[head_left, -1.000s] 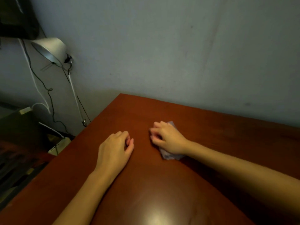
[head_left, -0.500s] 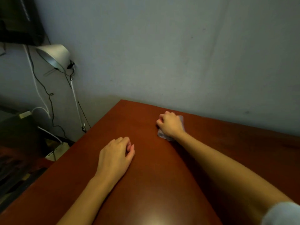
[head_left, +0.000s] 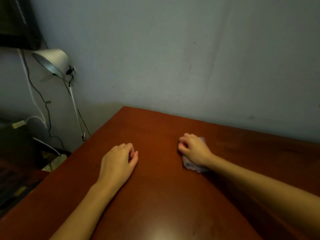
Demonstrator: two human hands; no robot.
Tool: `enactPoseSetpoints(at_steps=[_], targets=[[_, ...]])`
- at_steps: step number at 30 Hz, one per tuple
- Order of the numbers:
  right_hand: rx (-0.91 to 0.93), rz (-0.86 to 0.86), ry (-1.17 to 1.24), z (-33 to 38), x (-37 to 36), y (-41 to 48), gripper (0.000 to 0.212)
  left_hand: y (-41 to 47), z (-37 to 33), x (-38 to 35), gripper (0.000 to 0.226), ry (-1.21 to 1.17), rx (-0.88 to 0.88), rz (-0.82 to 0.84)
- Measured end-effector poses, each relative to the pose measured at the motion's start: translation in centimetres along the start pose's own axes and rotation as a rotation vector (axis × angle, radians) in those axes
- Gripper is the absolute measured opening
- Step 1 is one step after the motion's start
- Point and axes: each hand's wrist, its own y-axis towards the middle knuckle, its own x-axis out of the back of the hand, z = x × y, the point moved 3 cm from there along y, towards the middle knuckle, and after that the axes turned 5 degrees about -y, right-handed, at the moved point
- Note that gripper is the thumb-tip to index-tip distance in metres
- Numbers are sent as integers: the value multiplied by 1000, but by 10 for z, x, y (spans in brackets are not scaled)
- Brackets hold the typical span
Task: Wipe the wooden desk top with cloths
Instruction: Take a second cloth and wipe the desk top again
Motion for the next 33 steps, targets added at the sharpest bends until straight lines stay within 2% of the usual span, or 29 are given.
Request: enactPoseSetpoints(at_steps=[2,5,7,13,18,22,26,29,33], targets=[[-116,2,-50,-13,-4,26,27,1,-1,0,21,4,-9,-3],[-220,-27,-97,-4,-14,57,23,2,-2,-1,21,3,-29,-7],[-226,-38,-116,17,-19,67,24,2,-1,-2,21,7,-34,-7],[36,-28,-16,99,-22,26,21,2,0,-3,20,37,-41,-23],[258,25,103,96,-4,-50,20,0,0,-1,21,32,-37,-24],[75,10,15,25,2,-50,38,2,1,-3,22,14,-31,-13],[-208,-17,-89,-20,-1,1,32,3,1,-4,22,7,-39,-16],[-293,-40,-166,1,-9,32,24,3,0,-4,21,25,-46,-18],[-175,-36,-149,72,-17,33,29,3,-2,-1,21,31,-39,-25]])
